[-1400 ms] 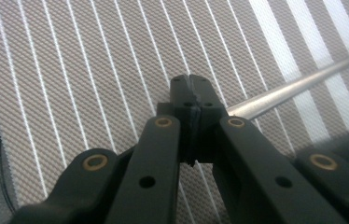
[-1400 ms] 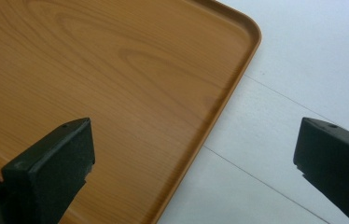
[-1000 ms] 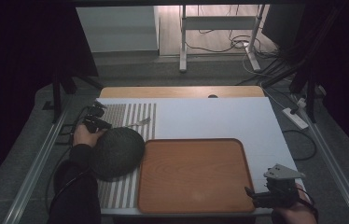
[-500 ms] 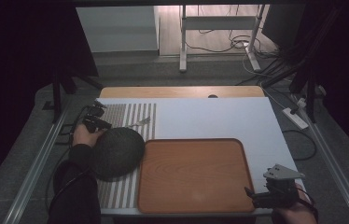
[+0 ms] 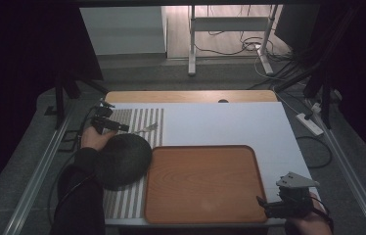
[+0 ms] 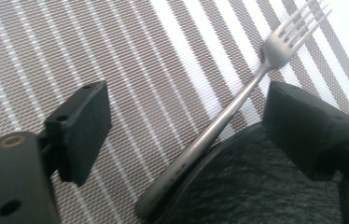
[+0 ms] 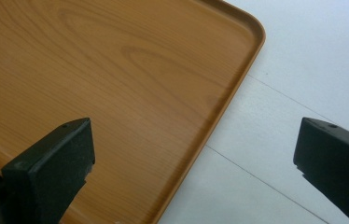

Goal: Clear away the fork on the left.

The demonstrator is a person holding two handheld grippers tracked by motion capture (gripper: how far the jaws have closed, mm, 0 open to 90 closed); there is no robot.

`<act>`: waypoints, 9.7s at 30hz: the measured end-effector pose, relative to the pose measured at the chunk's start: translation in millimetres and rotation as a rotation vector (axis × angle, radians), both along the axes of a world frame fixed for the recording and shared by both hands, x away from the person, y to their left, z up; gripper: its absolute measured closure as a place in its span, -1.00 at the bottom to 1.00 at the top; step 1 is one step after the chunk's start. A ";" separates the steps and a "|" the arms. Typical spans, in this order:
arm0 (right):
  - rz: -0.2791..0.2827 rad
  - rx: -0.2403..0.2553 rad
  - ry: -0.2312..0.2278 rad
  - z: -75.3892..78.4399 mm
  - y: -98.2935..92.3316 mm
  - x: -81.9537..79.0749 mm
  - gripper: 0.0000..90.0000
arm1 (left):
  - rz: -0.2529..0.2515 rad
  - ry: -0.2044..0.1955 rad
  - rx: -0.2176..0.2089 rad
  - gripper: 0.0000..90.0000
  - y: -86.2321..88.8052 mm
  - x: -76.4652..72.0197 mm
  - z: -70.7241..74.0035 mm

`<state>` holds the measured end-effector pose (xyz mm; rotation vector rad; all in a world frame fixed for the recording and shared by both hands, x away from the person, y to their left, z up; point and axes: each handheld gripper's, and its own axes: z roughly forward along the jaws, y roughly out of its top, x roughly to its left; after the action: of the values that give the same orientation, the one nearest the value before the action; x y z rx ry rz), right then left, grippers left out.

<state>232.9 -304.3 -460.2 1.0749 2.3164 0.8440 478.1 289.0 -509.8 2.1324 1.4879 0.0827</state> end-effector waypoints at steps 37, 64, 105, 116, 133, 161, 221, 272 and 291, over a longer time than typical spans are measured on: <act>0.003 0.000 0.004 -0.2 0.1 0.1 -1.00 | -0.063 0.020 0.199 0.20 -32.0 25.6 -7.5; 0.008 -0.006 0.005 -0.4 0.5 0.0 -1.00 | -0.166 0.017 0.239 0.88 -0.1 16.7 6.8; 0.016 -0.009 0.004 -0.4 1.7 -0.7 -1.00 | -0.237 0.046 0.102 0.88 -26.1 -57.4 23.3; 0.026 -0.013 -0.003 -0.1 1.6 -1.6 -1.00 | -0.267 0.032 0.084 0.88 -52.2 -86.1 28.4; 0.042 -0.028 -0.007 -0.4 3.3 -2.8 -1.00 | -0.288 0.028 0.078 0.88 -92.5 -120.7 30.3; 0.060 -0.045 -0.010 -1.0 5.4 -3.6 -1.00 | -0.307 0.059 0.059 0.88 -176.8 -163.9 21.0; 0.073 -0.051 0.000 -1.7 6.3 -2.2 -1.00 | -0.237 -0.014 0.048 0.10 -164.2 -145.1 11.4; 0.065 -0.044 0.006 -1.4 6.0 -1.6 -1.00 | -0.314 -0.163 -0.116 -1.00 -108.8 -186.2 20.5; 0.064 -0.041 0.006 -1.4 5.7 -1.5 -1.00 | -0.233 -0.184 -0.124 -1.00 -78.9 -221.2 19.8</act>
<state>231.4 -298.6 -461.6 0.9921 2.3734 0.8139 256.9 210.1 -490.0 2.1191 1.1043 0.0968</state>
